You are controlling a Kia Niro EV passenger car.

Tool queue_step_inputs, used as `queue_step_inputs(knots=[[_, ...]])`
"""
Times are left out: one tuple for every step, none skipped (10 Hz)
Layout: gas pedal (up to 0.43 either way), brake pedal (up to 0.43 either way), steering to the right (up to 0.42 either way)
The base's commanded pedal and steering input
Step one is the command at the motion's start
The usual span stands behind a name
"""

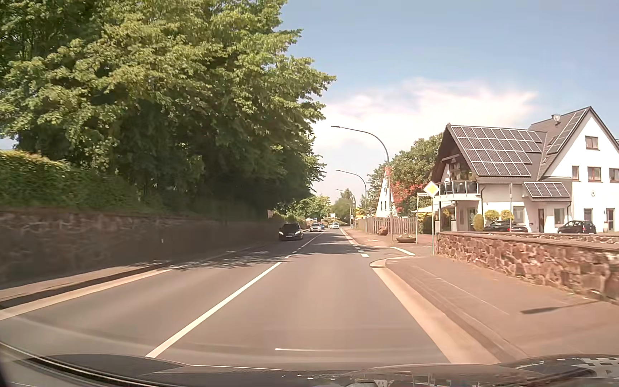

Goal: Follow the waypoints while adhering to traffic rules and regulations

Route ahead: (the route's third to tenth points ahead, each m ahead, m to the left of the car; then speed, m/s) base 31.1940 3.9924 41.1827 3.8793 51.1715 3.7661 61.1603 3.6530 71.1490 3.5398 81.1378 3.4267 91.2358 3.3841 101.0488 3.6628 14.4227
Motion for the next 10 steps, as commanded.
queue_step_inputs(knots=[[0.138,0.000,0.003],[0.138,0.000,0.002],[0.138,0.000,0.002],[0.138,0.000,0.001],[0.138,0.000,0.001],[0.138,0.000,0.001],[0.130,0.000,0.000],[0.130,0.000,0.001],[0.130,0.000,0.001],[0.130,0.000,0.001]])
